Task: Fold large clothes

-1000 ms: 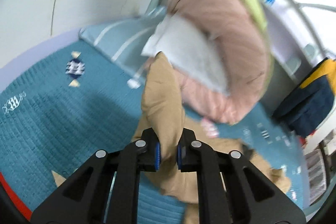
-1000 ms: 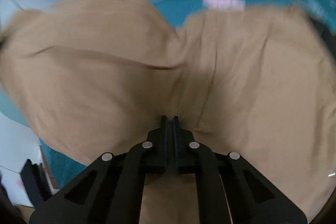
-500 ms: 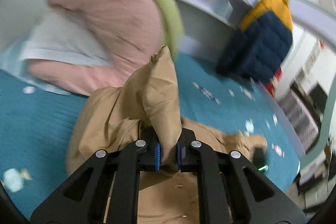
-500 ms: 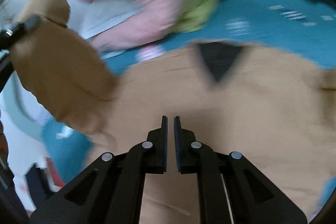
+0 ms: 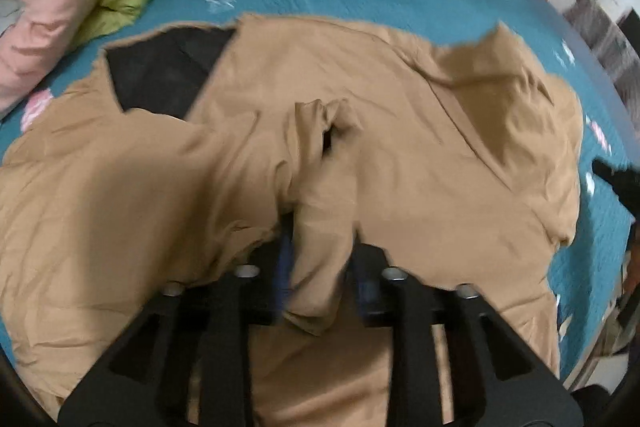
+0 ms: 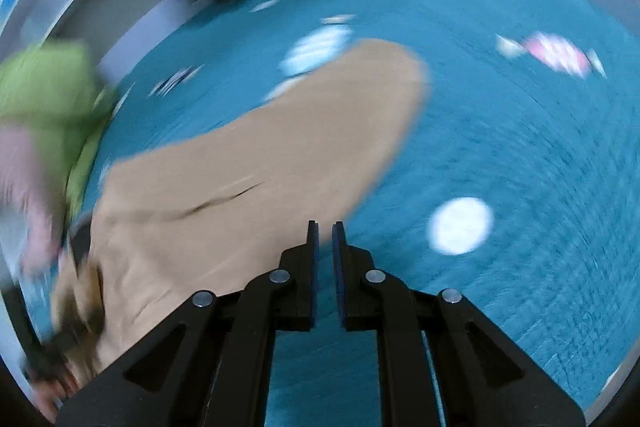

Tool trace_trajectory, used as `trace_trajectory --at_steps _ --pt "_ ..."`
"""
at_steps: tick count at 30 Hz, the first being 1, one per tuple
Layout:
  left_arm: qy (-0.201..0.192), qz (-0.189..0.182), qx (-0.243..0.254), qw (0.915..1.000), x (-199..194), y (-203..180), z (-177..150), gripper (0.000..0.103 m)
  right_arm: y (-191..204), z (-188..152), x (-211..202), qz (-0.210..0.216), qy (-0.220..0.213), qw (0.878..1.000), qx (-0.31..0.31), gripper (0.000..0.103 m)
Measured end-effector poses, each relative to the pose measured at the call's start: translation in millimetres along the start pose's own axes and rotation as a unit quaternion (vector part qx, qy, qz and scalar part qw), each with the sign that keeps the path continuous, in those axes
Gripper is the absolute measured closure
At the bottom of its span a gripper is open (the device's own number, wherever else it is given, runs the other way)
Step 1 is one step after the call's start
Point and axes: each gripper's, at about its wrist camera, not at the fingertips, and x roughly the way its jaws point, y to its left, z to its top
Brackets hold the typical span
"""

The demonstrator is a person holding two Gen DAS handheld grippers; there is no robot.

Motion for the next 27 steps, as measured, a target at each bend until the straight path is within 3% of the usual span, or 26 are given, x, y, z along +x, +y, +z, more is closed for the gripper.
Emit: trace_trajectory --at_steps 1,3,7,10,14,15,16,18,22,25,27 --pt "-0.005 -0.01 -0.002 0.9999 -4.2 -3.0 0.3 0.046 -10.4 6.7 -2.0 0.006 -0.001 1.0 0.019 0.082" --pt "-0.026 -0.048 -0.003 0.9985 -14.9 -8.4 1.9 0.033 -23.9 20.0 4.6 0.02 -0.009 0.998 0.057 0.072" --pt "-0.034 -0.09 -0.012 0.9953 -27.6 -7.6 4.6 0.031 -32.3 42.6 23.6 0.048 -0.001 0.995 0.09 0.064" --pt "-0.05 -0.088 -0.039 0.9941 -41.7 9.9 2.8 0.031 -33.6 50.0 41.9 0.033 0.017 0.992 0.123 0.058" --pt "-0.075 -0.035 -0.079 0.9934 -65.1 45.6 -10.4 0.031 -26.6 55.1 51.7 0.042 0.007 0.99 0.132 0.059" --pt "-0.075 -0.011 -0.089 0.9931 -70.4 56.2 -15.2 0.031 -23.9 57.1 52.0 0.05 0.008 0.991 0.124 0.068" --pt "-0.075 0.013 -0.097 0.9924 -74.8 67.8 -19.6 0.031 -17.0 57.4 50.2 0.048 0.005 0.992 0.117 0.086" --pt "-0.074 0.06 -0.11 0.9894 -83.8 94.7 -29.2 0.031 -1.4 59.3 32.5 0.052 -0.026 0.995 0.086 0.088" --pt "-0.078 0.118 -0.147 0.9789 -103.3 148.8 -49.9 0.031 67.3 53.1 -20.0 0.077 -0.097 0.992 -0.018 0.089" --pt "-0.08 0.127 -0.186 0.971 -114.6 181.0 -65.6 0.031 141.7 32.1 -61.0 0.119 -0.132 0.978 -0.107 0.09" --pt "-0.084 0.131 -0.206 0.966 -123.4 198.6 -76.2 0.03 197.6 3.1 -90.0 0.161 -0.142 0.962 -0.17 0.09"
